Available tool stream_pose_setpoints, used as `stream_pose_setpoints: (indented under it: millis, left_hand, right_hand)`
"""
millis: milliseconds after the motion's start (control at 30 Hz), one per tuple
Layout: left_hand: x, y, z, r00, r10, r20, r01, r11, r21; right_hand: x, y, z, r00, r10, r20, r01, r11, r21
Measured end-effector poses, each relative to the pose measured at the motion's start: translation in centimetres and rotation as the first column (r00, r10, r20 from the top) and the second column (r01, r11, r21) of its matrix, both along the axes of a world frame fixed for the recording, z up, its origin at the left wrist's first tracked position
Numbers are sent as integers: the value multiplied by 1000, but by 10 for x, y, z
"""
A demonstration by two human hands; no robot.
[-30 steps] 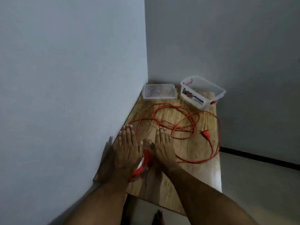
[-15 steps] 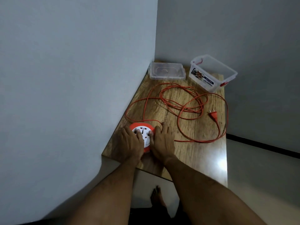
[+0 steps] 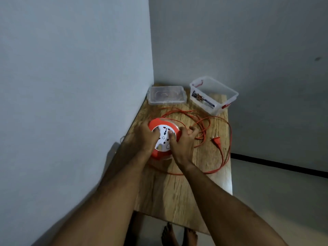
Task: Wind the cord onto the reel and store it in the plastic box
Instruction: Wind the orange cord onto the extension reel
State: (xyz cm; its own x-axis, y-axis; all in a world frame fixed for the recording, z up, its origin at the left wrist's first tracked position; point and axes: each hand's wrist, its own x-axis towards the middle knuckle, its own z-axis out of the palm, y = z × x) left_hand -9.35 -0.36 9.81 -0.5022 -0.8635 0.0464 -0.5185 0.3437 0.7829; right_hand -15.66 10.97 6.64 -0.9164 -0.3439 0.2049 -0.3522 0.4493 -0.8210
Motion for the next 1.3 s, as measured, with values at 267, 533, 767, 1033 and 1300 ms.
stream_pose_setpoints:
  millis: [267, 533, 767, 1033, 1300]
  left_hand:
    - [-105, -39, 133, 921, -389, -26, 382, 913, -142]
    - [-152, -78, 198, 815, -564, -133, 566, 824, -31]
    - [-186, -99, 214, 705, -706, -69, 704, 708, -51]
    - [-217, -91, 246, 576, -812, 92, 800, 536, -270]
    - [-238, -101, 288, 442, -856, 269, 879, 351, -324]
  right_hand:
    - [-82, 7, 79, 998, -62, -1, 59, 967, -249]
    - [-119, -6, 139, 989, -138, -46, 115, 936, -333]
    - [-129, -14, 164, 964, -197, -176, 153, 960, -234]
    - [-105, -15, 191, 696, 18, -718, 288, 909, 302]
    - [-114, -25, 213, 582, 381, -718, 230, 770, 595]
